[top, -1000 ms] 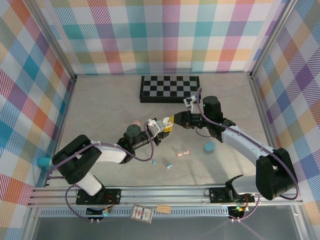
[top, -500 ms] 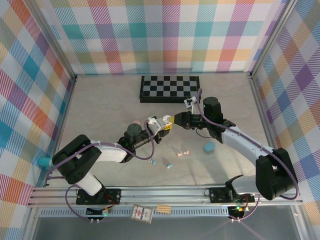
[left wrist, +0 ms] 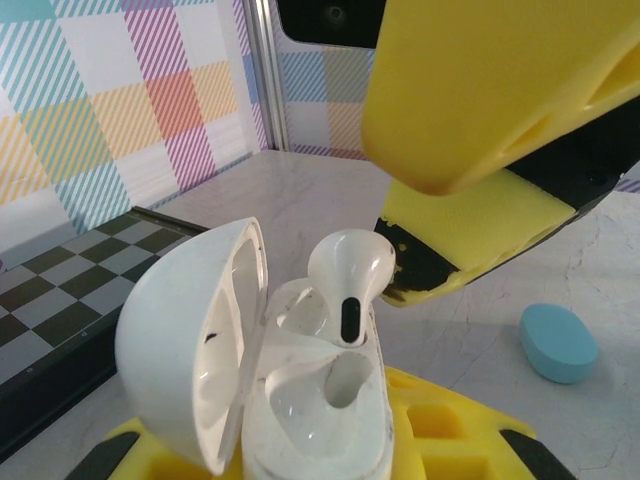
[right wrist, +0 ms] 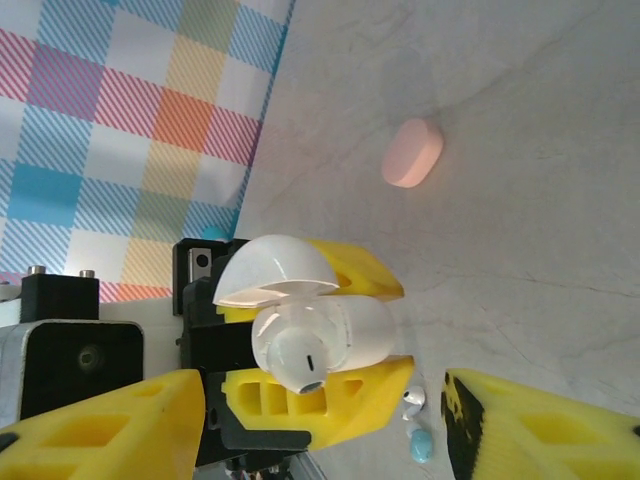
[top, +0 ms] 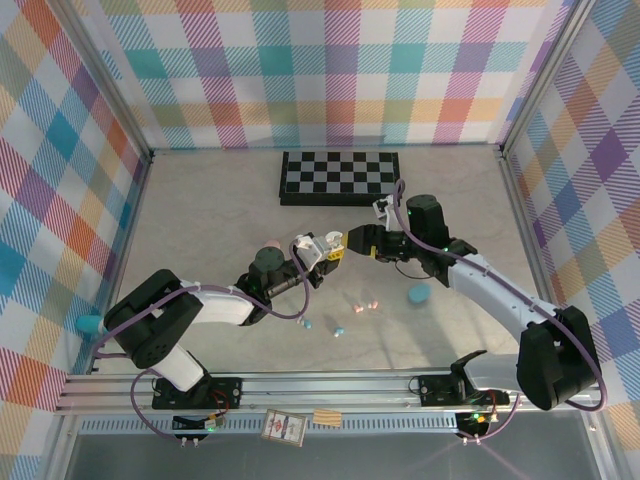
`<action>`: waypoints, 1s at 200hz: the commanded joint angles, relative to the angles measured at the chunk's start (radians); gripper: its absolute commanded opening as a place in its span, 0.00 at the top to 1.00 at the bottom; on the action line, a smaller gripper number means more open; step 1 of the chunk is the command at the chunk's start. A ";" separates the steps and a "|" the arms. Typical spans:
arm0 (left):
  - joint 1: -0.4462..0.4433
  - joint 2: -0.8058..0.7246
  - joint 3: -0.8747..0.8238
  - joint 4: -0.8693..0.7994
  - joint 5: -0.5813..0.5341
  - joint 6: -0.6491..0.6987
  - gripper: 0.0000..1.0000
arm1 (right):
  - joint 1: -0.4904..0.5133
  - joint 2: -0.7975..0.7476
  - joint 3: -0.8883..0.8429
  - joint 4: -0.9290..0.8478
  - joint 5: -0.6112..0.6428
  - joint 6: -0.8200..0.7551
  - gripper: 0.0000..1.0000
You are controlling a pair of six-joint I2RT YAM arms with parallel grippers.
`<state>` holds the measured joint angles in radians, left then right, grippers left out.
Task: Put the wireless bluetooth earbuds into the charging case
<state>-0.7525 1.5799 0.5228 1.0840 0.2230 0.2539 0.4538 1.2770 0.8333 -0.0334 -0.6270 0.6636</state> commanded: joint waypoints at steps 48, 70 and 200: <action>-0.013 -0.034 0.017 0.057 0.013 -0.015 1.00 | 0.015 0.026 0.056 -0.092 0.006 -0.080 0.35; -0.012 -0.041 0.014 0.055 0.014 -0.016 1.00 | 0.016 0.032 0.059 -0.093 0.023 -0.078 0.36; 0.003 -0.096 -0.057 0.050 -0.070 0.021 1.00 | 0.025 -0.039 0.077 -0.204 0.147 -0.204 0.37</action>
<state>-0.7525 1.5295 0.4980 1.0996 0.1947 0.2543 0.4652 1.2911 0.9314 -0.1677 -0.5163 0.5381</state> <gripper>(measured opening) 0.206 0.621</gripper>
